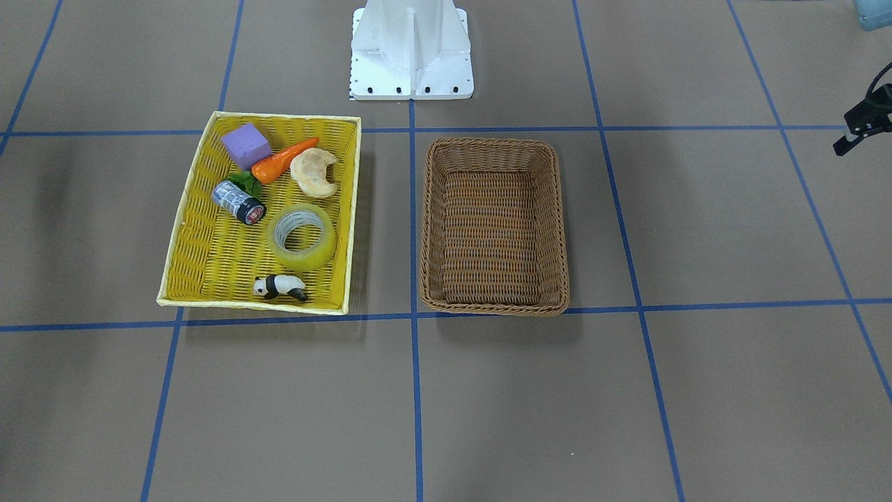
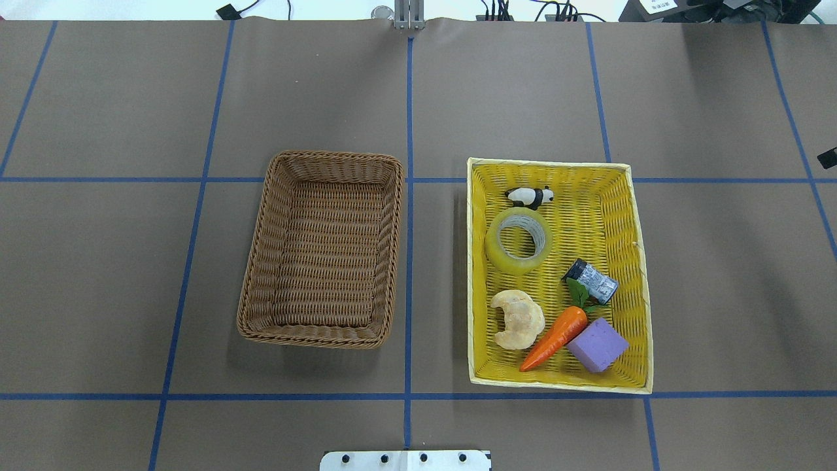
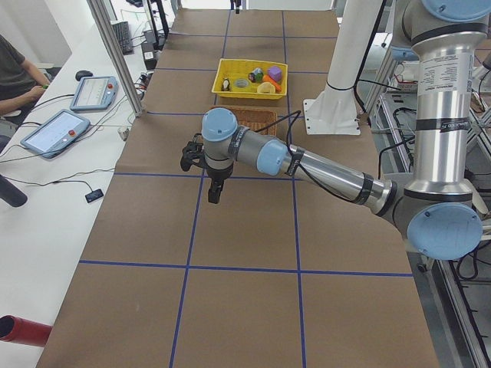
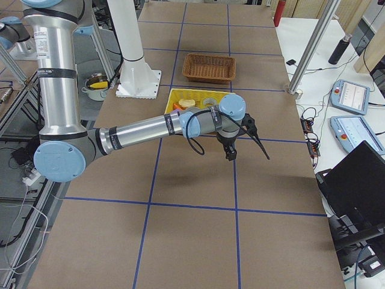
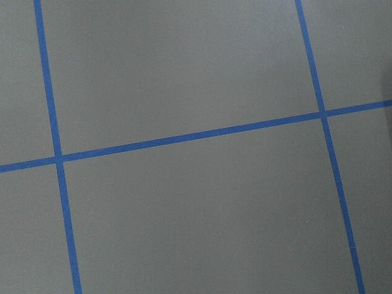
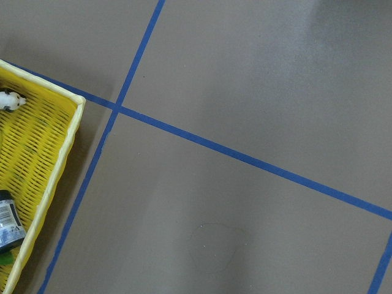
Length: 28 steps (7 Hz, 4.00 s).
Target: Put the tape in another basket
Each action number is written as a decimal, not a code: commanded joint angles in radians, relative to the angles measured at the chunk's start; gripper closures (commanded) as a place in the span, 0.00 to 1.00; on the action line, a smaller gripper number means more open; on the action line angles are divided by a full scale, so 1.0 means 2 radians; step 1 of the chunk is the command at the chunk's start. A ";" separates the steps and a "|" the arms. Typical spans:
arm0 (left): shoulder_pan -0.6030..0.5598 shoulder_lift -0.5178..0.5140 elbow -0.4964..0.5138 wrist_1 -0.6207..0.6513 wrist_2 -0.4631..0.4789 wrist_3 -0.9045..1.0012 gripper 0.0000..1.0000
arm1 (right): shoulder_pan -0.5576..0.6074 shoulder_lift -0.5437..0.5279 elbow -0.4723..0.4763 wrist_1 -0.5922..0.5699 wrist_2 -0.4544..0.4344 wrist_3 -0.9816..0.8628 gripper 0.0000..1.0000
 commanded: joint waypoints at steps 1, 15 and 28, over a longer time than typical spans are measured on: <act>0.000 0.000 0.001 0.001 0.002 -0.005 0.02 | -0.006 0.006 -0.004 0.003 -0.153 -0.007 0.00; 0.000 0.011 0.006 0.005 0.007 -0.013 0.02 | -0.010 -0.010 -0.004 0.004 -0.016 0.010 0.00; -0.002 0.032 -0.050 0.001 0.008 -0.036 0.02 | -0.332 0.174 -0.069 0.176 -0.193 0.406 0.05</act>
